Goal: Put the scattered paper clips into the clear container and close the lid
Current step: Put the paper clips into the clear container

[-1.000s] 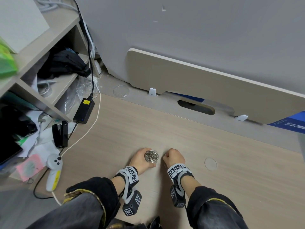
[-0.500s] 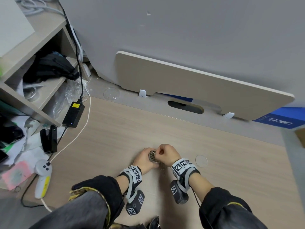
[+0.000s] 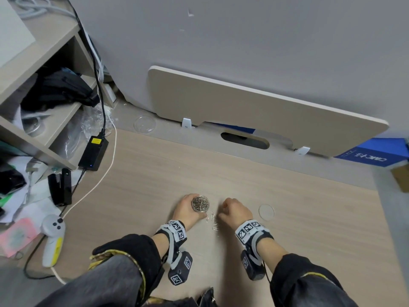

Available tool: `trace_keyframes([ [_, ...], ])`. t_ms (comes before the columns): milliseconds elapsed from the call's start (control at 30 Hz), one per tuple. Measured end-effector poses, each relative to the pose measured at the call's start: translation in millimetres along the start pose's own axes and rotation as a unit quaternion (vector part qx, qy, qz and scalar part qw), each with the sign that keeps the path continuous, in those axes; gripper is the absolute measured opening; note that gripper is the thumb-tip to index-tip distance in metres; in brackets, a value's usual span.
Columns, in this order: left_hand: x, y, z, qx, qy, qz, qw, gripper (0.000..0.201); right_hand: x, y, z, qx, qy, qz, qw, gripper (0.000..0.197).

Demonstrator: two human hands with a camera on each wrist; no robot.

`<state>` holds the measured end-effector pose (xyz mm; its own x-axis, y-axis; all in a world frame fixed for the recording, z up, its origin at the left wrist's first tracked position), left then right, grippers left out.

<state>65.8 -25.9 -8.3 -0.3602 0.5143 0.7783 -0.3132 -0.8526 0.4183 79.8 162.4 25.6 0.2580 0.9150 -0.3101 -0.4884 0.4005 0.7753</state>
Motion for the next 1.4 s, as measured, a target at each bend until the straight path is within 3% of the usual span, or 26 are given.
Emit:
trace_keyframes([
  [133, -2.5, 1.0, -1.7, -0.01, -0.007, -0.012, 1.0, 0.074, -3.3, -22.2, 7.9, -0.036, 0.03, 0.045, 0.998, 0.073],
  [333, -7.2, 2.2, 0.6, -0.009, -0.009, -0.022, 1.0, 0.074, 4.6, -29.2, 10.8, -0.029, 0.071, 0.078, 0.994, 0.083],
  [433, -8.4, 2.4, 2.5, -0.01, -0.009, -0.023, 1.0, 0.074, 9.0, -30.8, 11.8, -0.028, 0.084, 0.101, 0.991, 0.077],
  [733, -9.9, 2.3, 5.0, -0.013, -0.012, -0.019, 1.0, 0.072, 6.4, -35.4, 5.6, 0.02, 0.087, 0.024, 0.996, 0.028],
  [933, -10.1, 0.7, 5.2, -0.02, -0.01, -0.022, 1.0, 0.074, 4.5, -36.1, 4.2, 0.026, 0.072, 0.044, 0.996, 0.019],
  [1166, -10.5, -3.2, 6.0, -0.032, -0.001, -0.011, 0.999, 0.075, 0.6, -35.3, -0.5, 0.0, 0.071, 0.101, 0.992, 0.03],
  [1400, -13.7, -3.8, 7.0, -0.035, -0.001, -0.015, 0.999, 0.074, 8.7, -41.0, 4.0, 0.011, 0.034, 0.016, 0.999, 0.02],
])
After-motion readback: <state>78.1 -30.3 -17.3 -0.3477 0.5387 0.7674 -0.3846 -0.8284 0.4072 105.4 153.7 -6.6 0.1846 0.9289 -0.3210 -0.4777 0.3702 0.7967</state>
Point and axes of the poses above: each hand's wrist, its own z-axis away from the middle knuckle, its own y-axis out of the back of the hand, x = y × z, the point moved 1 cm from there along -z, towards the middle knuckle, and after that the axes turned 1 degree about -z, right-handed, at the moved point
